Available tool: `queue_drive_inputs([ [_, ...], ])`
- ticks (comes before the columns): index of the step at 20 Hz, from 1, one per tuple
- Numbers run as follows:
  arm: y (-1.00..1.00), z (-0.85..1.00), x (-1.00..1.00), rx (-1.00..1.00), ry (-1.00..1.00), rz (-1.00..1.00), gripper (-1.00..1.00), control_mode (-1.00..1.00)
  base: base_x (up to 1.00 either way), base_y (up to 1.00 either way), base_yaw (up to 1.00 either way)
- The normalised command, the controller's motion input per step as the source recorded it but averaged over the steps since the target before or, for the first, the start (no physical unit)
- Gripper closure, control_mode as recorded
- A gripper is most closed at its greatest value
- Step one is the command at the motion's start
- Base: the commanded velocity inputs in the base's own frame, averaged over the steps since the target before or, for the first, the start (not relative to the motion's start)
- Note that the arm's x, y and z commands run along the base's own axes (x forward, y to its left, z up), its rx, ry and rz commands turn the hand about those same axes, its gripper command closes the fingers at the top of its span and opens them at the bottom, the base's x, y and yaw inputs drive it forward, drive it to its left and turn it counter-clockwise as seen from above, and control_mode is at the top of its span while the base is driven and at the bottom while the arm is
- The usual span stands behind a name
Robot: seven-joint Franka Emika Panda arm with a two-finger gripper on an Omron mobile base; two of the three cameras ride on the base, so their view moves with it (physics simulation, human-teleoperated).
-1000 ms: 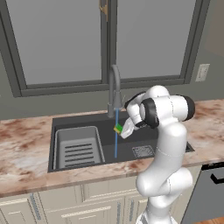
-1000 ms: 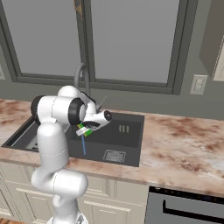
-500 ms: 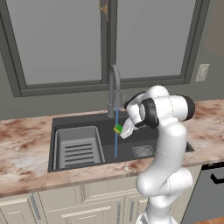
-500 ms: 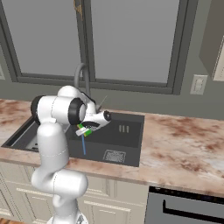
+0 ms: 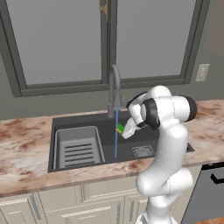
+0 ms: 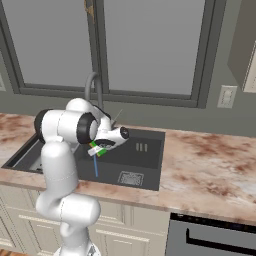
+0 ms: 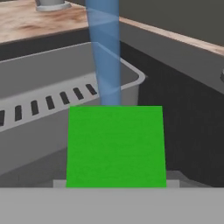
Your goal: Soak the sponge with water for a few seconds and then drop it inside the sink.
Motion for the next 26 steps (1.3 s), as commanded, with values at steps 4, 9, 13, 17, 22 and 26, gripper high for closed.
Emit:
queue_drive_inputs([
  [4,-0.26,0.18,-0.18,0.0,0.0,-0.01,1.0,-1.0,0.0,0.0,0.0],
  [9,-0.25,0.12,-0.15,0.0,0.0,-0.02,1.0,-1.0,0.0,0.0,0.0],
  [13,-0.18,0.03,-0.22,0.0,0.06,-0.01,1.0,-1.0,0.0,0.0,0.0],
  [17,-0.18,0.04,-0.26,0.0,0.16,0.0,1.0,-1.0,0.0,0.0,0.0],
  [22,-0.23,0.02,-0.21,0.0,0.24,0.0,1.0,-1.0,0.0,0.0,0.0],
  [26,-0.25,0.0,-0.09,0.0,0.28,-0.01,1.0,-1.0,0.0,0.0,0.0],
])
